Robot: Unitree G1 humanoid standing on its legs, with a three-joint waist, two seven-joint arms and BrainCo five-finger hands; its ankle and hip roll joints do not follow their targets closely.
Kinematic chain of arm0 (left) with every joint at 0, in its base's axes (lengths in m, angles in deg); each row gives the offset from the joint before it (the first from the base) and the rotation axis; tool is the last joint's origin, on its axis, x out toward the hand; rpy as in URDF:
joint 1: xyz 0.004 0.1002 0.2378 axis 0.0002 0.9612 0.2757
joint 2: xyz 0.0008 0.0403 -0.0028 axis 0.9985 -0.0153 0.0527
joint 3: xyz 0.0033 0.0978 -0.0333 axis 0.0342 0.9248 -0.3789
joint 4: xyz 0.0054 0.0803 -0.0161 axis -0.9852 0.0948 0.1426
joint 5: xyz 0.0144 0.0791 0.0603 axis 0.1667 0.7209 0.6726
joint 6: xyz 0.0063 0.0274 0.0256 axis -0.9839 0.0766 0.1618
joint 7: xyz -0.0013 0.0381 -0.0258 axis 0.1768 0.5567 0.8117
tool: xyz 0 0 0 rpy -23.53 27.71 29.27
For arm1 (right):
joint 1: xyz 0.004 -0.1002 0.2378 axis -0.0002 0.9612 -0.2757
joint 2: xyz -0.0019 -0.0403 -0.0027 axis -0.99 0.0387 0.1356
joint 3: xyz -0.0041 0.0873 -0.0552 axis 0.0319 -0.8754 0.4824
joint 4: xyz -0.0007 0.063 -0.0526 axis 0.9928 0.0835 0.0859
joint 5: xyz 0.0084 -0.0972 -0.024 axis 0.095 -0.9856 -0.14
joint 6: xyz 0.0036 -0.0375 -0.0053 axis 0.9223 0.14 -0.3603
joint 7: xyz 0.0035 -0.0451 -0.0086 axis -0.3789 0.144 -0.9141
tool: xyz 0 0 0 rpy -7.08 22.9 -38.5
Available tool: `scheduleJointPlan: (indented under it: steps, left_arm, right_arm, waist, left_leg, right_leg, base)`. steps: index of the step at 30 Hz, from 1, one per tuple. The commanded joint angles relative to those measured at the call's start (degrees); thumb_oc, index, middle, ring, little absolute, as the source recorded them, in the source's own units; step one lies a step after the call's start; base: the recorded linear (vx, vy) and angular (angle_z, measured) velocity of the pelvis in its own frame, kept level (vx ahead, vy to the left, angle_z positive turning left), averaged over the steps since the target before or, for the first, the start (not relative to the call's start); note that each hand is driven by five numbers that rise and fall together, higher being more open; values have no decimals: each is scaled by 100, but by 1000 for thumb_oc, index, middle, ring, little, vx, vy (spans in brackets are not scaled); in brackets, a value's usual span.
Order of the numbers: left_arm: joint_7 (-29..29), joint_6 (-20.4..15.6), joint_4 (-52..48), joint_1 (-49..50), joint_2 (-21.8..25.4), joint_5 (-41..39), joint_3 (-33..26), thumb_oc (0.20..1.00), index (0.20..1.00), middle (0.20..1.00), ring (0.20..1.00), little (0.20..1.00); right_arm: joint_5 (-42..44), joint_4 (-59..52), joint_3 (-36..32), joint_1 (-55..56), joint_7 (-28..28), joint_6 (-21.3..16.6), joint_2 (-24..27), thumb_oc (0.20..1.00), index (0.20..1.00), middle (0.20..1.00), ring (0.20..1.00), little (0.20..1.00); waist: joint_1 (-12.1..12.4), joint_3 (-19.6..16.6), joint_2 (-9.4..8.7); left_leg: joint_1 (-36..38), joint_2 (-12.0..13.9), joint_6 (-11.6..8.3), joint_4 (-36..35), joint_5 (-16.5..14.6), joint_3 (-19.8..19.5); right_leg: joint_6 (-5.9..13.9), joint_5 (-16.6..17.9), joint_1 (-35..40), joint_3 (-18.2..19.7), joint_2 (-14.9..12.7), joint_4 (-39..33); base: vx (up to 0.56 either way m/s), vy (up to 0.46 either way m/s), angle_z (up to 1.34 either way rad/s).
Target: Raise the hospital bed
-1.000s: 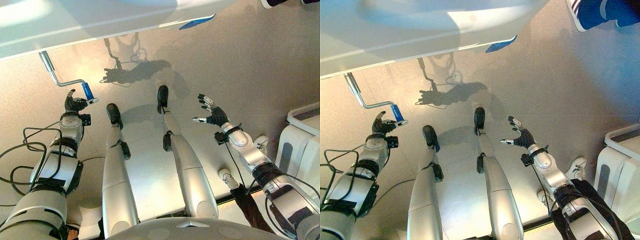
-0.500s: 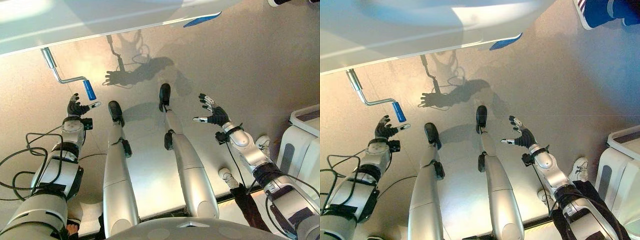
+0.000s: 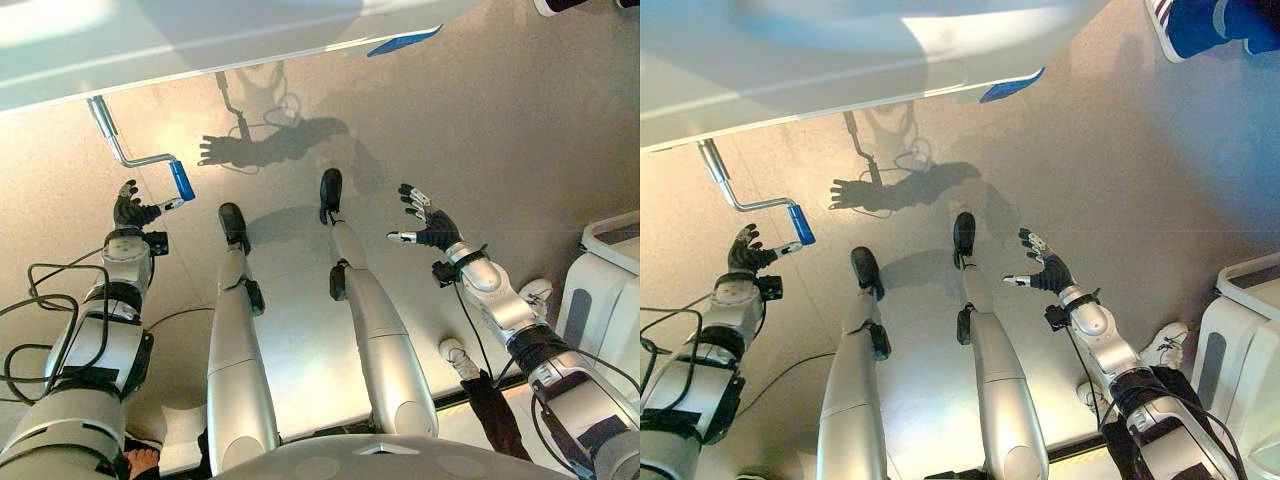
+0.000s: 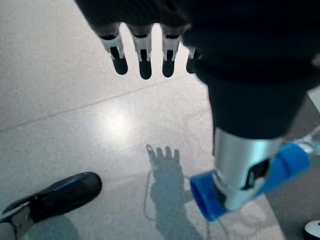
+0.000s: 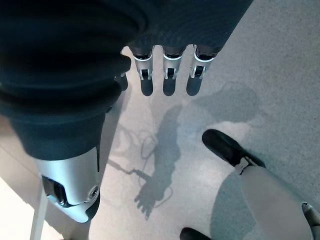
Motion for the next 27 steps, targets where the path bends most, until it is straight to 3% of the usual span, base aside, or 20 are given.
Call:
scheduleJointPlan:
  steps: [1,27]
  left_arm:
    - [78,-117,-225,-106,138,-71,-14,1000,1000,1000,1000,1000]
    - [53,-81,0,-1059,32,-17,532,1000,1000,1000,1000,1000]
  right_arm:
    - [202,-410,-82,324,-52,-168,245,1000,1000,1000,1000,1000]
    - [322,-499,205,163,-165,-144,314,1000,1000,1000,1000,1000]
  waist:
    - [35,187,34]
    - [-138,217,-54]
  left_leg:
    - [405,-331,370,-544,238,121]
    - [332,-308,378,-466,169,149]
  right_leg:
    - [875,-702,371,79,-66,697]
    - [881,-722,262,117,-44,774]
  base:
    - [0,0,0]
    - [0,0,0]
